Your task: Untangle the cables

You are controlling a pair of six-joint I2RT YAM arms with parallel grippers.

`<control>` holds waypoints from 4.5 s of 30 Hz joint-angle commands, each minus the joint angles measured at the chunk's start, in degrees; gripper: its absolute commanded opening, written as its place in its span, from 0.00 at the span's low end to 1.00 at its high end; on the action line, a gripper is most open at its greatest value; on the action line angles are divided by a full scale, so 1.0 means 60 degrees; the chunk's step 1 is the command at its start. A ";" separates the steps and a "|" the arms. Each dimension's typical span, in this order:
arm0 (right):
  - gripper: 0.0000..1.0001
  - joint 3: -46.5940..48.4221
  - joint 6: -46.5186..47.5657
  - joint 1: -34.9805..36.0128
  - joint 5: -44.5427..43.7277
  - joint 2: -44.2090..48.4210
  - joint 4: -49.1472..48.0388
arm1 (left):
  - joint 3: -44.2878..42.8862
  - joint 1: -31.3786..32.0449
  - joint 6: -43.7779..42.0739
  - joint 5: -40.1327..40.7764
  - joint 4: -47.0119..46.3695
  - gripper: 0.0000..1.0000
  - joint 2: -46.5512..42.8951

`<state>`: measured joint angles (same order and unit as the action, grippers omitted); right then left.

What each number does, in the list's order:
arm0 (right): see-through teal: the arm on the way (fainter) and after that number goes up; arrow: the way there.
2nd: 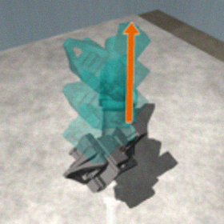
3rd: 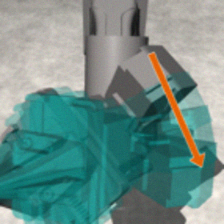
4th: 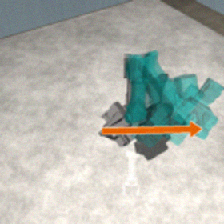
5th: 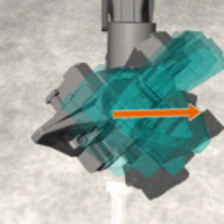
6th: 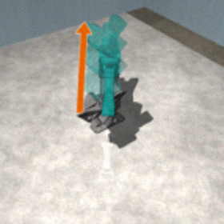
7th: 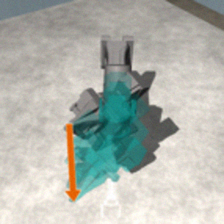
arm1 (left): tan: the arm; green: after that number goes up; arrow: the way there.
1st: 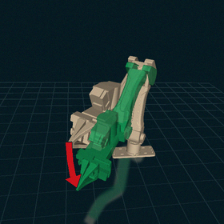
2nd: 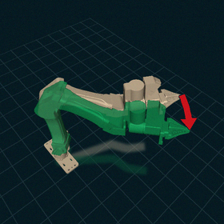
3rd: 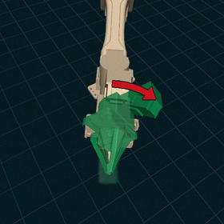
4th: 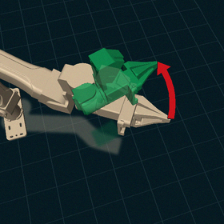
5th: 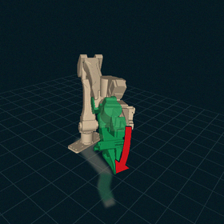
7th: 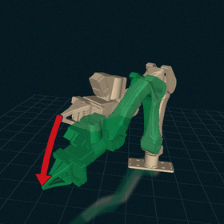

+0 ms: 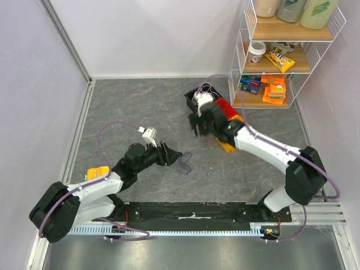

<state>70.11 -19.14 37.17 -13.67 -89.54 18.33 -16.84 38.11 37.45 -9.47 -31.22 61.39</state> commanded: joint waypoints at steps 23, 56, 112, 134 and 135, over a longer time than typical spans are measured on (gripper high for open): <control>0.48 -0.4303 -0.3520 0.2038 0.0828 0.0204 -0.4124 | -0.0605 0.0006 0.1243 -0.1468 0.1072 0.46 0.2307; 0.36 -0.4389 -0.0590 0.2213 0.1873 0.2752 -0.2892 | 0.0639 0.0123 0.1712 0.0129 0.2670 0.02 -0.1266; 0.00 -0.4024 -0.1351 0.2550 -0.5363 0.6221 0.1528 | 0.0404 0.0109 0.2356 0.2969 0.6726 0.02 -0.4106; 0.00 -0.3847 -0.2100 0.2507 -0.7435 0.7233 0.2704 | 0.0800 0.0109 0.2694 0.4158 0.7768 0.02 -0.6334; 0.00 -0.3920 -0.1664 0.2507 -0.6636 0.7160 0.2369 | 0.0814 0.0109 0.2650 0.4114 0.7709 0.02 -0.6291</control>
<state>47.13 -31.51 52.49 -55.09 -46.76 35.24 -12.71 39.00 52.93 11.94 13.50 23.75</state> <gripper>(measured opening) 0.010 0.023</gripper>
